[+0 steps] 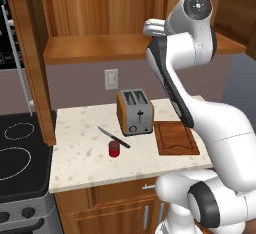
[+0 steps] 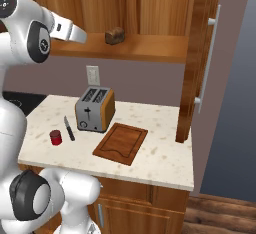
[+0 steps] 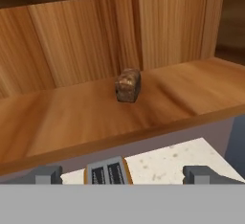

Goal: Pick the bread, place it on the cutting board, pick the jam, place it on the counter, and close the cabinet.

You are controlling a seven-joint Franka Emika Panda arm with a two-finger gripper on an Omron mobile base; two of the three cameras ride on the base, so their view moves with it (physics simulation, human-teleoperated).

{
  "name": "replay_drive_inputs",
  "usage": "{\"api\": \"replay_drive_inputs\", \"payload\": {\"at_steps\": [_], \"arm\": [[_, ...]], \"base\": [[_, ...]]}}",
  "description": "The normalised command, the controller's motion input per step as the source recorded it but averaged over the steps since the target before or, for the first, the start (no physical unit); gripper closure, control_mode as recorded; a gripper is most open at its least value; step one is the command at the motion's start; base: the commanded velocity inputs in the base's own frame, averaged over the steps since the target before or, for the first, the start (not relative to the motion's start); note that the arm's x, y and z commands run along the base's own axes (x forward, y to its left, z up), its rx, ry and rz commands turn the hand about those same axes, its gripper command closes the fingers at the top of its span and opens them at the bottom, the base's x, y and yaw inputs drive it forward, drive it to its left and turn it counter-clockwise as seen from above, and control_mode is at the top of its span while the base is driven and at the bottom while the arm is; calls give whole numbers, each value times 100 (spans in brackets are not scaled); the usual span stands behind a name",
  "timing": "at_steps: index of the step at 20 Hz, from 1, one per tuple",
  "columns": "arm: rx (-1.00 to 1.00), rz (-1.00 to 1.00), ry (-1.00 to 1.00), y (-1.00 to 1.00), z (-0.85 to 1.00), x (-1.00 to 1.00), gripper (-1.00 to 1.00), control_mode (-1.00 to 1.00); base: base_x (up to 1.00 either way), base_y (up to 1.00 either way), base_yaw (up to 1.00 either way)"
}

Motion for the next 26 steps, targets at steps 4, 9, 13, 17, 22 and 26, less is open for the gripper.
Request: {"api": "replay_drive_inputs", "payload": {"at_steps": [4, 9, 13, 17, 22, 26], "arm": [[0, 0, 0, -4, -2, 11, -100, -100], [0, 0, 0, -8, -13, 9, -100, -100], [0, 0, 0, -4, -15, 10, -100, -100], [0, 0, 0, -2, -14, 9, -100, -100], [0, 0, 0, -3, -1, 13, -100, -100], [0, 0, 0, -11, 0, 29, -100, -100]], "base": [[0, 0, 0], [0, 0, 0], [0, 0, 0], [0, 0, 0], [0, 0, 0], [0, 0, 0]]}}
